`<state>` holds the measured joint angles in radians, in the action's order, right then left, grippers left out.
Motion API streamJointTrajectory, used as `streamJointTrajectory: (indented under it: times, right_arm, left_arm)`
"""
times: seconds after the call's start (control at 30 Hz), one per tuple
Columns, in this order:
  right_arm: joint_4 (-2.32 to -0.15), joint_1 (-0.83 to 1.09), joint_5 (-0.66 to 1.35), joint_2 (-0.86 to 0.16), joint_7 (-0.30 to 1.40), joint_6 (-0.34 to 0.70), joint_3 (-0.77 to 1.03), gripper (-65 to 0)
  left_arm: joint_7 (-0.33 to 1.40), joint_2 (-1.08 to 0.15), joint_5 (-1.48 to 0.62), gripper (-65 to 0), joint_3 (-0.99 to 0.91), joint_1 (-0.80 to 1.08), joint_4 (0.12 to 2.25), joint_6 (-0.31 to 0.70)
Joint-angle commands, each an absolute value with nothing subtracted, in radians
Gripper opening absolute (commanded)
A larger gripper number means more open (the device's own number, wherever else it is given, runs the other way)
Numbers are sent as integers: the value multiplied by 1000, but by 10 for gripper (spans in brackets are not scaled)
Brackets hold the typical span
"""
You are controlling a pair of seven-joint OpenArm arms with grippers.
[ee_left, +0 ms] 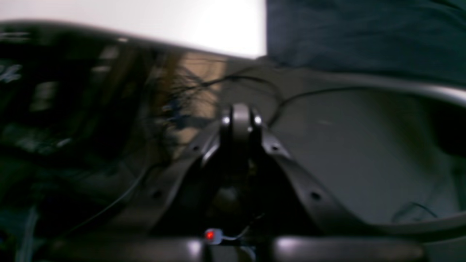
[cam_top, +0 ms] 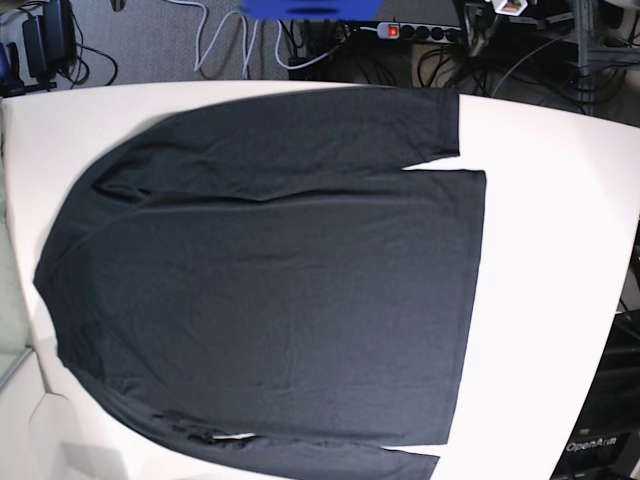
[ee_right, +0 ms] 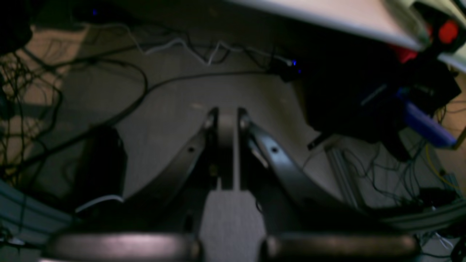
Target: Fold the T-shirt properly
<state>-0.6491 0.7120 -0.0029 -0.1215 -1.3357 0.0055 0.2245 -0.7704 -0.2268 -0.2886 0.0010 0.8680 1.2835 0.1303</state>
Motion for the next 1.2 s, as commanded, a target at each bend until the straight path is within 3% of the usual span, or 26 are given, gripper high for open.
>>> streamJointTrajectory:
  times: [0.0,0.27,0.77,0.97,1.07,1.17]
  right_arm:
    - [-671,746,5,-125,-1371,-5,239,-650]
    - [-806,759,1,-71,-1339,-1,352,-644]
    - [-1320,806,1,-36,-883,4,346,-620]
    - [-1449,786,2,-4,-713,134,334,-615]
    - [-1481,779,2,16,-671,168,338,-569]
    - [-1481,768,2,19,-671,168,335,-493]
  left_arm:
    - [-777,-232,-288,-648,-2,894,1320,128]
    - [-582,-229,-283,-648,-87,905,1494,128]
    - [-252,-213,-231,-646,-142,881,1767,130]
    - [-136,-209,-231,-645,-142,811,1755,130]
    - [-116,-208,-232,-639,-142,802,1755,130]
    - [-120,-208,-237,-551,-142,802,1756,130]
